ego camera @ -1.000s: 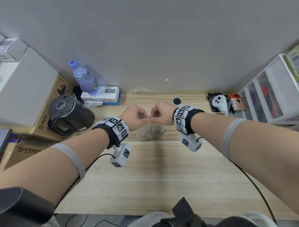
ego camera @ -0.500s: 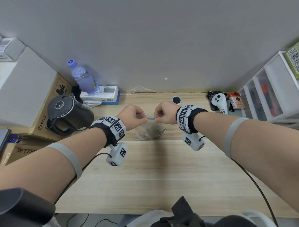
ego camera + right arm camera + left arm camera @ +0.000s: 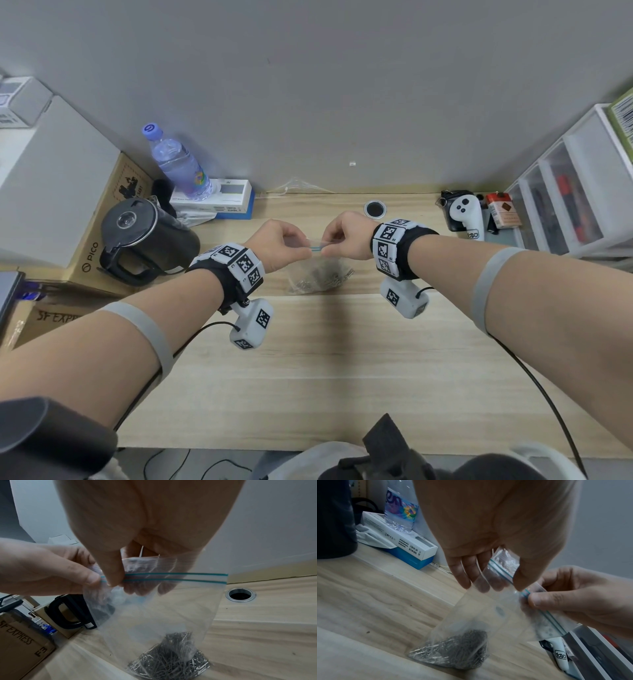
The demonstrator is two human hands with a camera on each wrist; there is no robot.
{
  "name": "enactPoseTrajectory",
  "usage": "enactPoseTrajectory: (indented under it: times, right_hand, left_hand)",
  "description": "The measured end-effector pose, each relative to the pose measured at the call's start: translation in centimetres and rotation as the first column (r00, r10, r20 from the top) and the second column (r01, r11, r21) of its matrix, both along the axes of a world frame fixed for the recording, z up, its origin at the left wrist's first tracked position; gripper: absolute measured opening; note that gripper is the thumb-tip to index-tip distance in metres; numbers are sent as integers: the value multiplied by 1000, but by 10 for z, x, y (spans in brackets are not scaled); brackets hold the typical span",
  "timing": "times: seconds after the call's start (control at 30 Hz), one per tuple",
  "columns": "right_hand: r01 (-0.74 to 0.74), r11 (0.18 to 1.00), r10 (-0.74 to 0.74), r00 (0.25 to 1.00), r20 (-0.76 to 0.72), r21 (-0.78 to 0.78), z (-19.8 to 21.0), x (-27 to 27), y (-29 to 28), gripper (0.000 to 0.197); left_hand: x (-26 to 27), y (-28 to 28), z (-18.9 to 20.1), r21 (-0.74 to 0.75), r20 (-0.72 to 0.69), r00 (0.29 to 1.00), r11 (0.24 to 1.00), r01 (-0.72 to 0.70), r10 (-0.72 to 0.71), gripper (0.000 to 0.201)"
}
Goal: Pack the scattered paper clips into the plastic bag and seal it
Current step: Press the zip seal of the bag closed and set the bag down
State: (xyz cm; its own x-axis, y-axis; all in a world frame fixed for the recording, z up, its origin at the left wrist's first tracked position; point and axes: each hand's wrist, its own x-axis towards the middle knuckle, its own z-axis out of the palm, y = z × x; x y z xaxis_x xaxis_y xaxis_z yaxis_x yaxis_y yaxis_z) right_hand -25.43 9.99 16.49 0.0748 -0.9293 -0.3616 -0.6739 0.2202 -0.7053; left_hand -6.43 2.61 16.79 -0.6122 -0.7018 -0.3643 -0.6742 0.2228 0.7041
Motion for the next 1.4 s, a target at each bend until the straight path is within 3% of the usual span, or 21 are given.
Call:
enactPoseTrajectory:
  times: [0.37,0.63,0.83,1.03,1.4]
  right_hand:
    - [48,998,-49,998,42,30,0,2,-4,8]
    - [30,1000,-30,999,-11,-7,-2,7,-7,6]
    - [13,1000,-13,1000,-11,-2,-3,6,-8,5]
    - [15,1000,-15,1000,-8,-6,-3,5,-7,7]
    - [-23,1000,22,998,-63,-16,-1,5,-5,2]
  left_hand:
    - [4,-4,1,-64,56,998,998,27,-24,5]
    - [0,-4,-2,-64,46,999,998,15,-12,4]
    - [-2,-3,-2,-23,-10,996,996,83,-83,6]
    - [-7,-2,-6,-85,17,998,994,66,-64,8]
    - [-9,-1,-4,-55,25,993,992,114,-112,11]
